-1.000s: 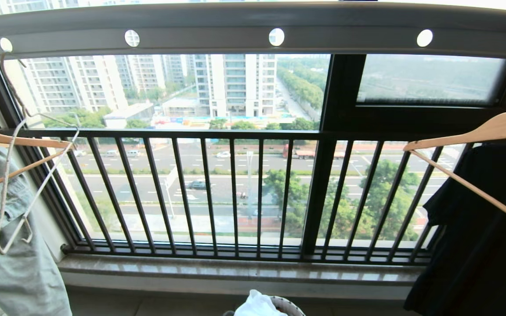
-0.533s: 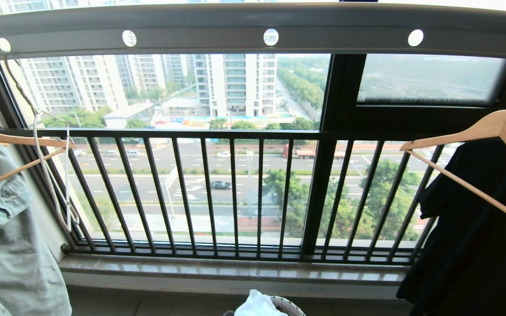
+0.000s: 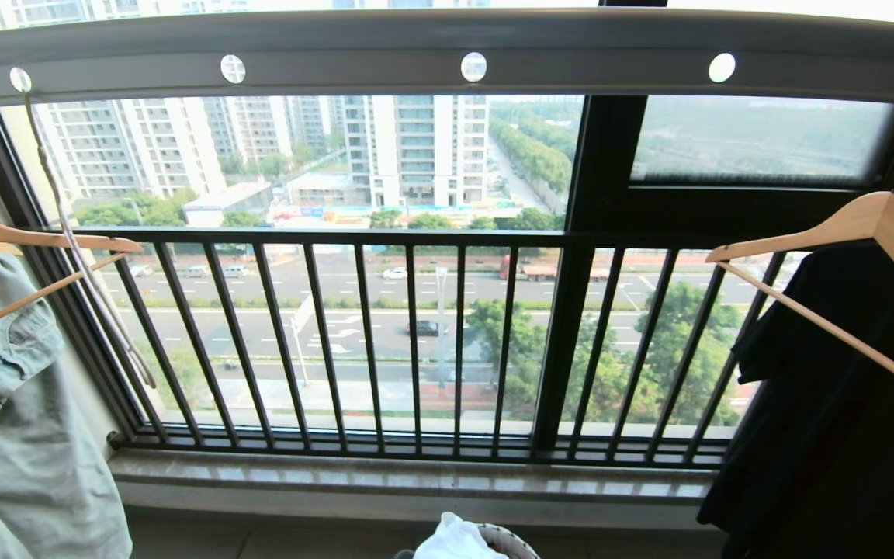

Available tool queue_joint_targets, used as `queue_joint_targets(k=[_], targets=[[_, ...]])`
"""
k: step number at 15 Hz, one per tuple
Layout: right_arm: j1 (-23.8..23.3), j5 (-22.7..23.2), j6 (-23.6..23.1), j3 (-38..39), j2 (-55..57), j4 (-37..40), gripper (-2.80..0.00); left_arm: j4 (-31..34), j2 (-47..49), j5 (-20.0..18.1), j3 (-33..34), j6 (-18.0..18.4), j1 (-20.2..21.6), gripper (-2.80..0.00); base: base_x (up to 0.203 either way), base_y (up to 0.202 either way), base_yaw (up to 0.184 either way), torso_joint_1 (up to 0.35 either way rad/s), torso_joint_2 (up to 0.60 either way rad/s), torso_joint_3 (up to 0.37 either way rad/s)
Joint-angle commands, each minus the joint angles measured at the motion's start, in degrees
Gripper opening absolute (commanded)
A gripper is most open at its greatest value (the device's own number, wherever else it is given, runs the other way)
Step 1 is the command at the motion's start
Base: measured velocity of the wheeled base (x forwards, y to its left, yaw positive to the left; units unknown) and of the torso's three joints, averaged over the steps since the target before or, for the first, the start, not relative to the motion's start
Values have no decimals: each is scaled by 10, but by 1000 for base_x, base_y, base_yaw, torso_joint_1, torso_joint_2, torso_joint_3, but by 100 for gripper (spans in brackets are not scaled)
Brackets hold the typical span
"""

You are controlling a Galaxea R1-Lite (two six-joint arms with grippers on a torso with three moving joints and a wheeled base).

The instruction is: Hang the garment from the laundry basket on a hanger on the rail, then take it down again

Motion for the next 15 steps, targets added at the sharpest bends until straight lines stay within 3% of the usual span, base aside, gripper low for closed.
queue_joint_targets(k=[1,15], targets=[[0,0,2,1,1,0,-280,0,0,0,0,1,0,-280,0,0,0,0,0,0],[0,-1,3,1,2,0,-280,0,0,0,0,0,0,-280,0,0,0,0,0,0]])
